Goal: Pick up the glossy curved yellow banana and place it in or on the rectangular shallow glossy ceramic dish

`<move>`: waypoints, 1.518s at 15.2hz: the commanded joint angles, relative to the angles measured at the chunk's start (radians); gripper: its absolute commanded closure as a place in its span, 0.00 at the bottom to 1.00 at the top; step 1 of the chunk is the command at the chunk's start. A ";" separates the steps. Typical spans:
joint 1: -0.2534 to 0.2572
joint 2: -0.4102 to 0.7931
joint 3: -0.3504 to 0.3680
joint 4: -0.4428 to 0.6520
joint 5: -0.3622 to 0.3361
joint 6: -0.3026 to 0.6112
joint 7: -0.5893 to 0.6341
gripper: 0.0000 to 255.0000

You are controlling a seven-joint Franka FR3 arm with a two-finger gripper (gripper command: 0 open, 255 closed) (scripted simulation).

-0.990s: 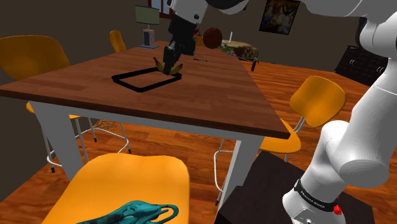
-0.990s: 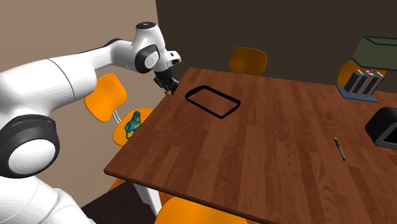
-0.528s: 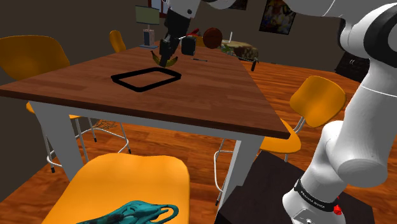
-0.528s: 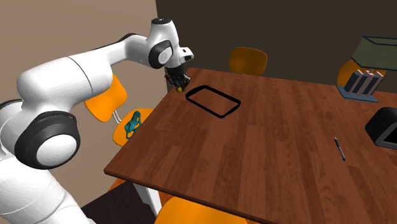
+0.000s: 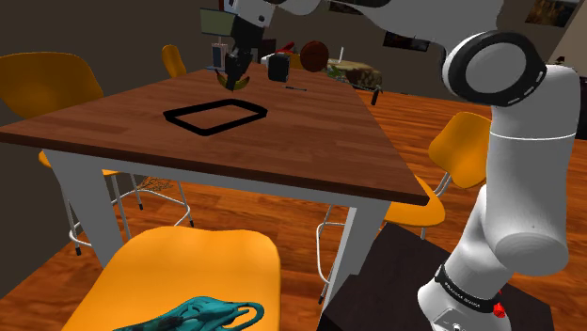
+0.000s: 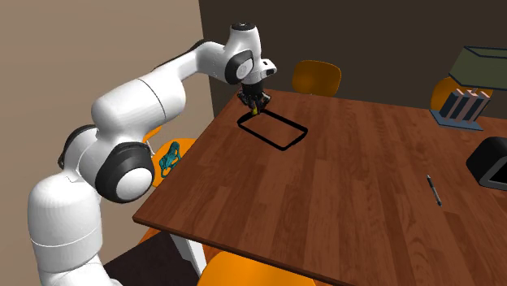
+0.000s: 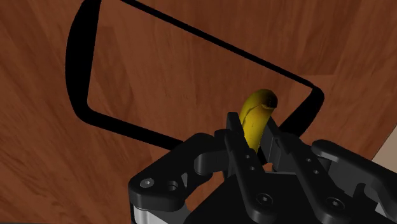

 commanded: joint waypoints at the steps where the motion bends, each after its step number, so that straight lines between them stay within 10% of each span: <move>1: -0.018 0.099 -0.008 0.143 0.004 -0.046 -0.026 1.00; 3: -0.031 0.222 -0.012 0.338 0.006 -0.119 -0.042 1.00; 14: -0.037 0.129 -0.011 0.033 0.014 0.092 -0.059 1.00; 22: -0.037 0.129 -0.011 0.033 0.014 0.092 -0.059 1.00; 23: -0.037 0.129 -0.011 0.033 0.014 0.092 -0.059 0.00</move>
